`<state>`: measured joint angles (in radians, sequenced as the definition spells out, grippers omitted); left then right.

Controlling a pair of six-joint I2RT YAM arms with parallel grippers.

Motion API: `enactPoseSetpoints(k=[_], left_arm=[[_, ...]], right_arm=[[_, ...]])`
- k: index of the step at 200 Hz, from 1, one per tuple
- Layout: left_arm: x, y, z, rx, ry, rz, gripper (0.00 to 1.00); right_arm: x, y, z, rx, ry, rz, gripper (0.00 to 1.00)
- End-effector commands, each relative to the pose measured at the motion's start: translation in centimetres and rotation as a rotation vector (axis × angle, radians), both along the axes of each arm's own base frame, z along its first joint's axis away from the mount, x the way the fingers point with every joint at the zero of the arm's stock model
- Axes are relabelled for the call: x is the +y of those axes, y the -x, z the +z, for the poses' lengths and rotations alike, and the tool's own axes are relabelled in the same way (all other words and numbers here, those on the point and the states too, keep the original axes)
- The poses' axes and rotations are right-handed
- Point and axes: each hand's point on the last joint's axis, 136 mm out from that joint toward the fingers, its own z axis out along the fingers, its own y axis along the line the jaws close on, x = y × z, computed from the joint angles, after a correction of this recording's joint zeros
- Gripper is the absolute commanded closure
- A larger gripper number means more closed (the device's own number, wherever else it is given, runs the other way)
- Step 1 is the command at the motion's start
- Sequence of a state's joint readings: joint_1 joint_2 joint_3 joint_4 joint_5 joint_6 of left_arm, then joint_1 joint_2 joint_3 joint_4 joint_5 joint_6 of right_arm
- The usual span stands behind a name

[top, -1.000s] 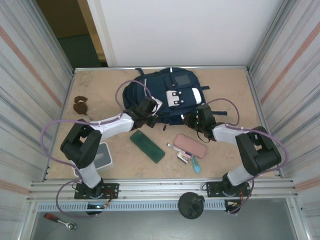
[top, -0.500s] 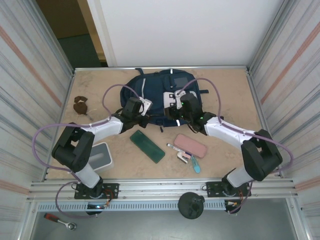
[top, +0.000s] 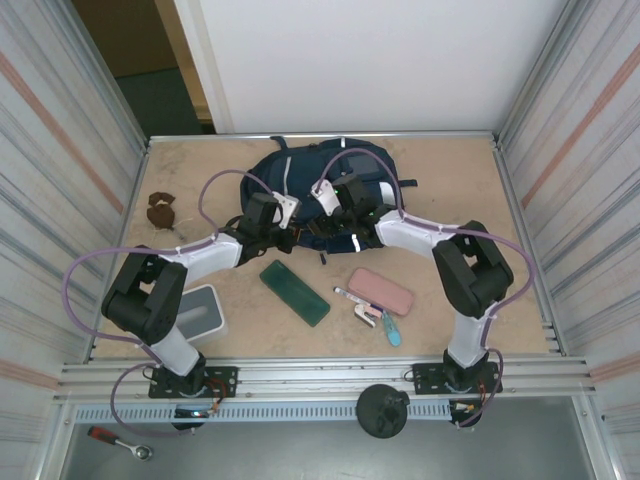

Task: Pack the student bag

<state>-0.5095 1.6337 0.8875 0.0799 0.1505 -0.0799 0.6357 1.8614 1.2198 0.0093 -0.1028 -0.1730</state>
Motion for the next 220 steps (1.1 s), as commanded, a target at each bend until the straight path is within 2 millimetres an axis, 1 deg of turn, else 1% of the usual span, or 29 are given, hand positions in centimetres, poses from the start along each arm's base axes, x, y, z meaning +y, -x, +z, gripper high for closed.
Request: enactPoseSetpoints(k=[1, 35, 61, 75, 97, 116, 131, 148, 167, 199, 220], left_arm=[[-0.5, 0.2, 1.9, -0.029, 0.063, -0.014, 1.00], [-0.4, 0.2, 1.6, -0.023, 0.064, -0.008, 1.00], [-0.4, 0.2, 1.3, -0.017, 0.069, -0.006, 1.00], [-0.4, 0.2, 1.2, -0.011, 0.075, -0.006, 1.00], [-0.4, 0.2, 1.3, -0.005, 0.091, -0.007, 1.00], [-0.4, 0.2, 1.4, 0.001, 0.107, -0.007, 1.00], [-0.3, 0.1, 1.4, 0.005, 0.123, -0.004, 1.00], [-0.1, 0.1, 1.6, 0.006, 0.133, -0.001, 1.00], [0.1, 0.1, 1.6, 0.006, 0.135, 0.002, 1.00], [0.1, 0.1, 1.4, 0.013, 0.141, 0.000, 1.00], [0.2, 0.1, 1.4, 0.015, 0.147, 0.002, 1.00]], right_arm=[[0.5, -0.9, -0.6, -0.045, 0.079, 0.069, 0.40], [1.0, -1.7, -1.7, -0.073, 0.140, 0.122, 0.39], [1.1, -1.9, -2.2, -0.096, 0.175, 0.154, 0.39], [1.1, -1.7, -2.0, -0.122, 0.180, 0.164, 0.39], [1.2, -1.4, -0.9, -0.166, 0.159, 0.190, 0.40], [1.4, -0.9, 0.0, -0.223, 0.151, 0.231, 0.40], [1.5, -0.7, 0.3, -0.267, 0.149, 0.273, 0.41], [1.6, -0.6, 0.0, -0.291, 0.169, 0.313, 0.43], [1.8, -1.0, -0.5, -0.309, 0.193, 0.332, 0.44], [2.4, -1.6, -1.0, -0.322, 0.201, 0.348, 0.44], [2.4, -1.9, -1.6, -0.323, 0.213, 0.347, 0.47]])
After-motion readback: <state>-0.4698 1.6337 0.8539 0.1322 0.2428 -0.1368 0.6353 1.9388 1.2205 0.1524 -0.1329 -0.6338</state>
